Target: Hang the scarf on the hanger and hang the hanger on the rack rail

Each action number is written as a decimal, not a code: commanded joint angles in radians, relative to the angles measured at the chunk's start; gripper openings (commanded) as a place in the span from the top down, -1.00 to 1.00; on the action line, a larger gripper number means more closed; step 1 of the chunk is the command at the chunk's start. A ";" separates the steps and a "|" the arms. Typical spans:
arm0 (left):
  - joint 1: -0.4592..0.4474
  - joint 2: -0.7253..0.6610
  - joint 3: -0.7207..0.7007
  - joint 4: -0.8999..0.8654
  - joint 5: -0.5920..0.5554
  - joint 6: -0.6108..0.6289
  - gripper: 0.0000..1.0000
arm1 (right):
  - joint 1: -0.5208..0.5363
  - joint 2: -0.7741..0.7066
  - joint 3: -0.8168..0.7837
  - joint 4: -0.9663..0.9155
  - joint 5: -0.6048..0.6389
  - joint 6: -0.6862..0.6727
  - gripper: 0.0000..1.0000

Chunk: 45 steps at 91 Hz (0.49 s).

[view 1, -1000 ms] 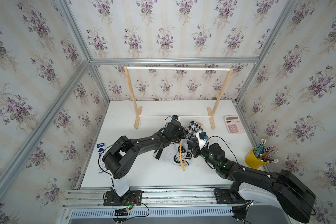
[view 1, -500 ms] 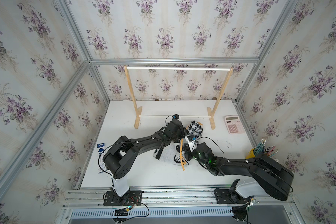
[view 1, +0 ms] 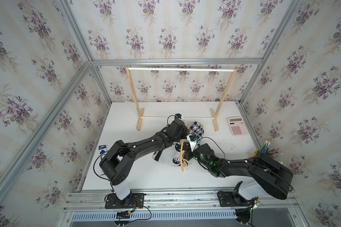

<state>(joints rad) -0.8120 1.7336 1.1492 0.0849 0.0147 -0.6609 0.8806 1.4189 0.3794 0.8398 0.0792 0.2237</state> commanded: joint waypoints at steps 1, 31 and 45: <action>-0.001 -0.013 0.005 0.052 0.035 -0.017 1.00 | 0.001 -0.089 -0.020 -0.097 0.072 -0.038 0.22; -0.001 0.023 -0.015 0.062 0.025 -0.023 1.00 | -0.017 -0.289 -0.073 -0.258 0.276 -0.070 0.23; -0.001 0.034 -0.019 0.070 0.042 -0.034 1.00 | -0.113 -0.286 -0.046 -0.254 0.251 -0.074 0.22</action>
<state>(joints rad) -0.8127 1.7634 1.1297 0.1017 0.0376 -0.6796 0.8146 1.1244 0.3103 0.6037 0.3046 0.1604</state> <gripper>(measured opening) 0.150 0.387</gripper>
